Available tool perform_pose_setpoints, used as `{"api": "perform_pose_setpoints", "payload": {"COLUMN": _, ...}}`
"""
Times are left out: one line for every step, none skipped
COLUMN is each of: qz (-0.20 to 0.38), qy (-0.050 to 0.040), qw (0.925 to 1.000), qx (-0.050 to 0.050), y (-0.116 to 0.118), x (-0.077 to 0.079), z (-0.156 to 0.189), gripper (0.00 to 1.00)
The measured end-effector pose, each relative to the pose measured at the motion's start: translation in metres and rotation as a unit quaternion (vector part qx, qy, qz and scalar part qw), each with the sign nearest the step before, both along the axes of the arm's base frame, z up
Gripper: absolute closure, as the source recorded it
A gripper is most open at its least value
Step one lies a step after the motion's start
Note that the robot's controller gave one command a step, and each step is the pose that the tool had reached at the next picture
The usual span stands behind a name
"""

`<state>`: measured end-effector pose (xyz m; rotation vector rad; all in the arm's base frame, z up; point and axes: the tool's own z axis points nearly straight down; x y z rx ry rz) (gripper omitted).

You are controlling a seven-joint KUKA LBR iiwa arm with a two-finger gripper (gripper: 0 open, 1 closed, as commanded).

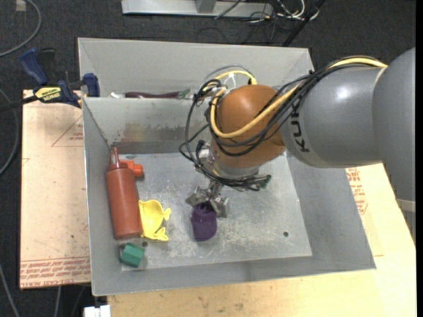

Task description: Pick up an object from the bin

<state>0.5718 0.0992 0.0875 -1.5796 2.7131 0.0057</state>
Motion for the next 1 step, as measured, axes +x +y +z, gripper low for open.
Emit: {"api": "perform_pose_setpoints", "payload": {"qz": 0.0, "qy": -0.0021, "qw": 1.0, "qx": 0.0, "y": 0.0002, "x": 0.0011, "z": 0.0116, "gripper": 1.0}}
